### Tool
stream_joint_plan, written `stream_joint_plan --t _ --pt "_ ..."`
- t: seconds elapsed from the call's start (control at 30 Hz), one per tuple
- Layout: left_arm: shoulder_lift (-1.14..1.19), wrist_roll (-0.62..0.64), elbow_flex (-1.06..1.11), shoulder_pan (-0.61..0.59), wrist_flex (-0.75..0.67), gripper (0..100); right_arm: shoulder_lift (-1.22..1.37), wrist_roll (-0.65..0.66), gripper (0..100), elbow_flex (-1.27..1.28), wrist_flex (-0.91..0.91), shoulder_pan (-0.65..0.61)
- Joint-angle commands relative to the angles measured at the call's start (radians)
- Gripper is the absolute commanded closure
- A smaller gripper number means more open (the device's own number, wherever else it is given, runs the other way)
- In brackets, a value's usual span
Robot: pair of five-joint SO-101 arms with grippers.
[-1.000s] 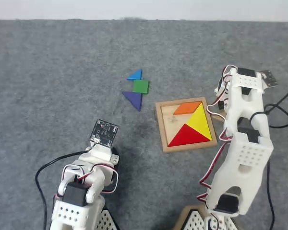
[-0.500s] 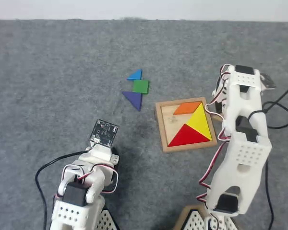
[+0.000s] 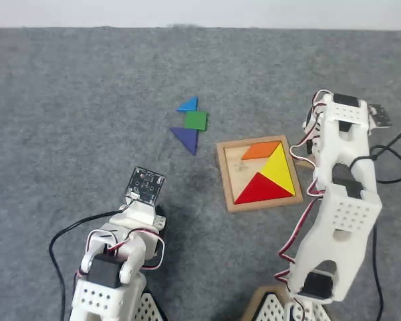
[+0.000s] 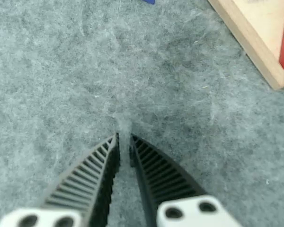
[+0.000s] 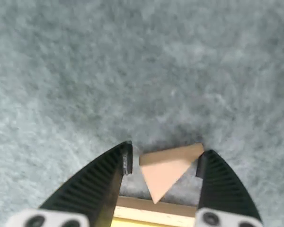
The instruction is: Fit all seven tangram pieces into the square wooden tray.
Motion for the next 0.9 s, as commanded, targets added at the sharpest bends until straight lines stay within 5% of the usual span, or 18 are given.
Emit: stream_joint_plan --t 0.0,0.43,0.87 --pt "-0.02 0.009 -0.01 -0.002 0.005 96 0.016 0.107 82.3 -0.051 -0.11 0.039" --pt "-0.02 0.009 -0.01 -0.002 0.005 96 0.016 0.27 81.8 -0.12 0.038 -0.028" --pt "-0.02 0.009 -0.01 -0.002 0.005 96 0.027 0.238 82.3 -0.133 0.122 -0.082"
